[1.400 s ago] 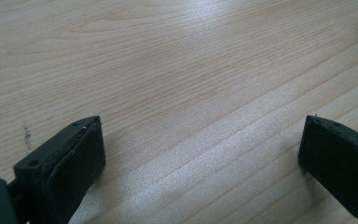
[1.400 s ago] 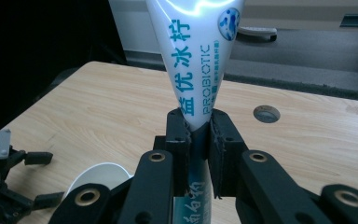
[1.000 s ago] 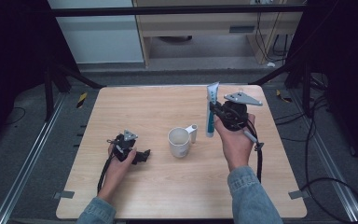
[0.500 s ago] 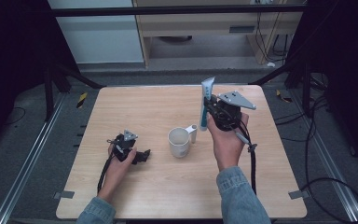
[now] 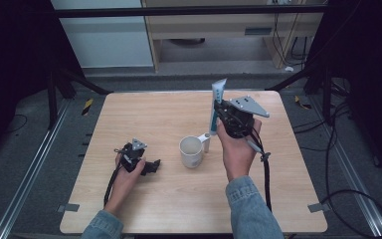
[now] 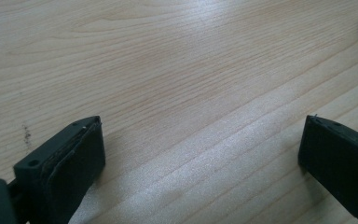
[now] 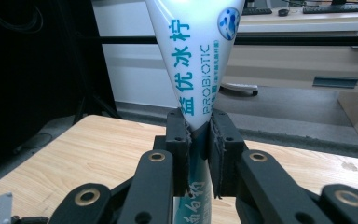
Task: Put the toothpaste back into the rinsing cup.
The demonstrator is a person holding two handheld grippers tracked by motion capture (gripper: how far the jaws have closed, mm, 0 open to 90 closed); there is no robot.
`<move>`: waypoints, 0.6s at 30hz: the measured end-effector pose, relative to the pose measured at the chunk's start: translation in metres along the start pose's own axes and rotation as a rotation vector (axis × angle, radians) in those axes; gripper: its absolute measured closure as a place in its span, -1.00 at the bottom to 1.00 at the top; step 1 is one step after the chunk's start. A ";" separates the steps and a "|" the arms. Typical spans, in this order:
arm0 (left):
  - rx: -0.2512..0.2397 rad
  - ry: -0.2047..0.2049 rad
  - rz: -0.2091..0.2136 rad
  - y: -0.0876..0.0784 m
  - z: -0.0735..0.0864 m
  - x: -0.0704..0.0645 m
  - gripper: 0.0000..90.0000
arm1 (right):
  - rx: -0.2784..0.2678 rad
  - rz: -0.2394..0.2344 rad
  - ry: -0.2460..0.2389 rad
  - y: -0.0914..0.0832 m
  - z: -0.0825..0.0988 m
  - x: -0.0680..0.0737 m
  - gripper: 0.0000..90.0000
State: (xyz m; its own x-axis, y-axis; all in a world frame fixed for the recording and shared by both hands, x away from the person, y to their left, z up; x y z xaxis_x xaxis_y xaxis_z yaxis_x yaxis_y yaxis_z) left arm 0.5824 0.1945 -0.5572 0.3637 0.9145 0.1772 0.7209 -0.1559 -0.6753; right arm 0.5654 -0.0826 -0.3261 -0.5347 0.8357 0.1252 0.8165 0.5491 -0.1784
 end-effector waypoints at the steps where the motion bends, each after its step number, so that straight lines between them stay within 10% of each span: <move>1: 0.000 0.000 0.000 0.000 0.000 0.000 -1.00 | -0.004 -0.003 0.003 0.000 0.000 0.001 0.77; 18: 0.001 0.007 0.002 0.000 0.000 0.000 -1.00 | -0.033 -0.037 0.007 0.015 0.001 0.022 0.77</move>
State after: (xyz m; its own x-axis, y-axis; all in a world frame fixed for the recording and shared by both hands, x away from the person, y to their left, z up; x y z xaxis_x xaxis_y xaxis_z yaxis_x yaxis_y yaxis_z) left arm 0.5826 0.1950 -0.5571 0.3690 0.9117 0.1809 0.7195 -0.1570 -0.6766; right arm 0.5653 -0.0559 -0.3269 -0.5629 0.8150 0.1378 0.8033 0.5787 -0.1411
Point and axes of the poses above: each handheld gripper's, and its own axes: y roughly forward along the jaws, z roughly out of its underside, x roughly to its left, the point moved 7 cm from there along y, roughly forward along the jaws, and after that the axes turned 13 degrees about -z, right-handed, at the moved point
